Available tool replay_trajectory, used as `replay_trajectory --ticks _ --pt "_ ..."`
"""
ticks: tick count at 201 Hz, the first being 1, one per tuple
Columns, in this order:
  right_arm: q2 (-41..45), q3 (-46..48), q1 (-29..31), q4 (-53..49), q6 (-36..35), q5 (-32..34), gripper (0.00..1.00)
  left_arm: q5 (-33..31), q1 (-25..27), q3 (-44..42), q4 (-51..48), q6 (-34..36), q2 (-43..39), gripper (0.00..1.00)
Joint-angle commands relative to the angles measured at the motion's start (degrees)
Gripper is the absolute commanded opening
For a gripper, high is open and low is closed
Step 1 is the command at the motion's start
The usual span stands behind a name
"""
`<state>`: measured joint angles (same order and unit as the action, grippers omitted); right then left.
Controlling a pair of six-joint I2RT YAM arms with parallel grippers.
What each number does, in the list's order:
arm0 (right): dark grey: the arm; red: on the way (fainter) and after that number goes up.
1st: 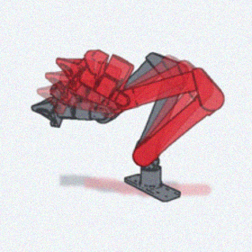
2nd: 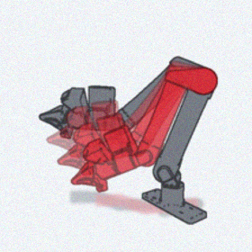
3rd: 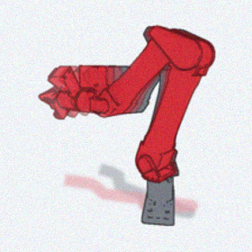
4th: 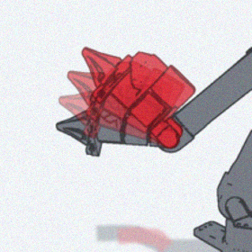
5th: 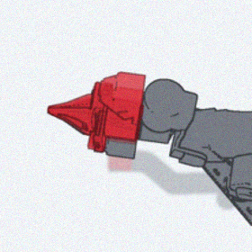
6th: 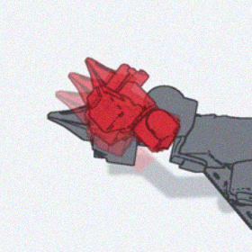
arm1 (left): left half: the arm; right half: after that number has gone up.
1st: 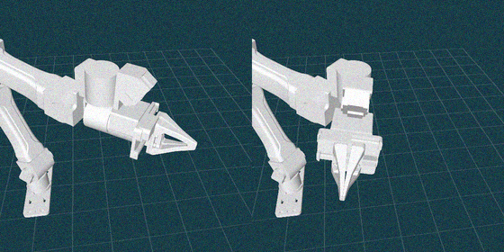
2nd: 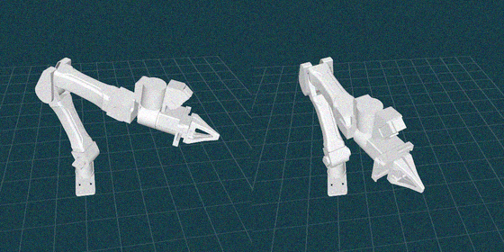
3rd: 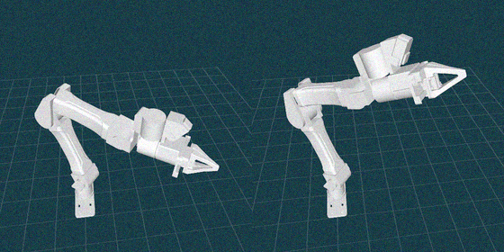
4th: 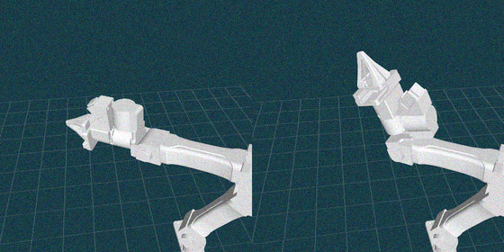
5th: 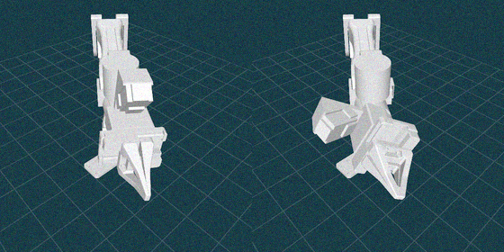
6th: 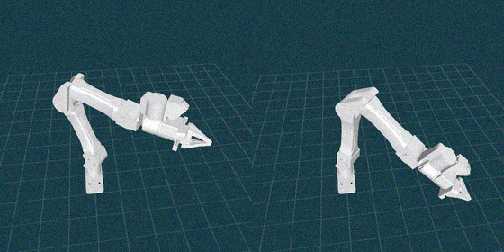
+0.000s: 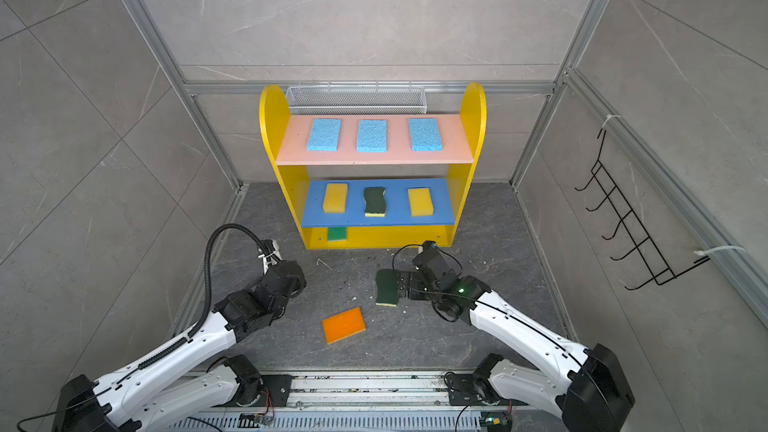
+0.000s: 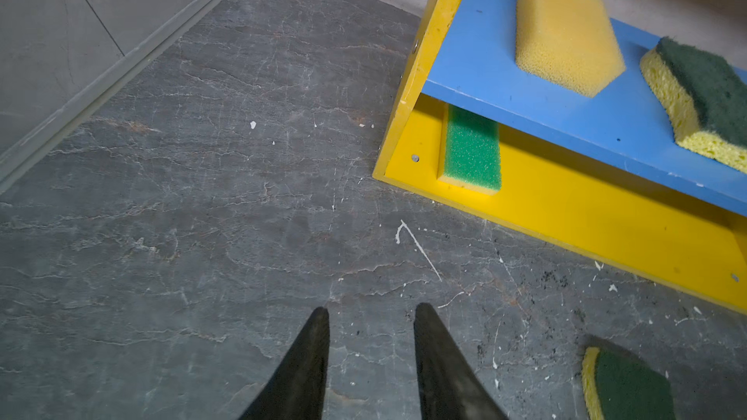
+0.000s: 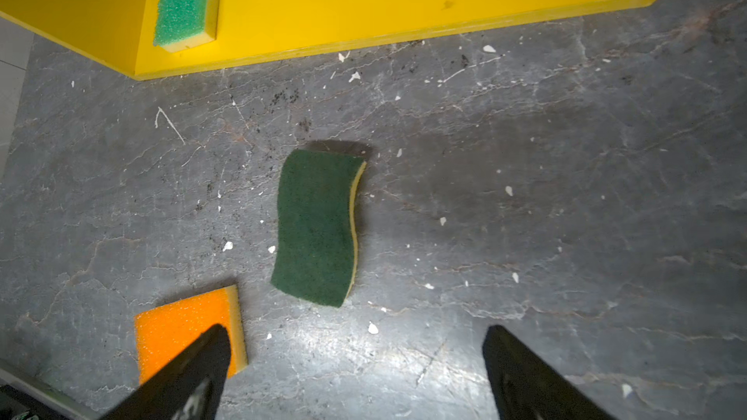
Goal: Place and organize the cleaning sponges onto the shelf
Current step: 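Withdraw the left gripper while the right gripper moves over the green scouring pad, then close the right gripper on the green scouring pad and lift it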
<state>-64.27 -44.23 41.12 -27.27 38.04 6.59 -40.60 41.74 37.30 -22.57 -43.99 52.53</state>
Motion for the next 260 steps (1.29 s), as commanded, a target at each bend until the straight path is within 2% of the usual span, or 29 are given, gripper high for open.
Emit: replay_trajectory --ticks 1,40,67,97,141,181,260 --pt "-5.3 -3.3 3.8 -2.9 6.7 5.3 0.99 2.3 -0.6 3.8 -7.0 4.1 -0.9 0.43" --pt "-12.2 -8.5 11.4 -5.8 11.5 12.2 1.00 9.1 -2.8 5.5 -9.7 6.7 0.6 0.49" --pt "-16.7 -9.6 13.3 -6.2 14.3 12.5 0.99 12.7 -5.1 5.8 -9.0 8.7 0.6 0.52" --pt "-21.8 -9.1 13.5 -3.6 13.8 11.5 0.99 16.3 -7.0 5.8 -8.1 10.1 -0.2 0.54" --pt "-26.6 -11.0 13.5 -2.6 12.7 10.9 1.00 17.4 -8.8 4.2 -6.7 10.4 -2.6 0.55" --pt "-31.5 -12.5 13.5 -1.3 12.3 9.6 0.98 19.1 -10.6 3.3 -5.5 10.3 -1.4 0.55" --pt "-34.9 -11.1 13.5 4.5 12.5 10.2 0.94 21.5 -12.9 3.2 -3.0 10.9 1.5 0.55"
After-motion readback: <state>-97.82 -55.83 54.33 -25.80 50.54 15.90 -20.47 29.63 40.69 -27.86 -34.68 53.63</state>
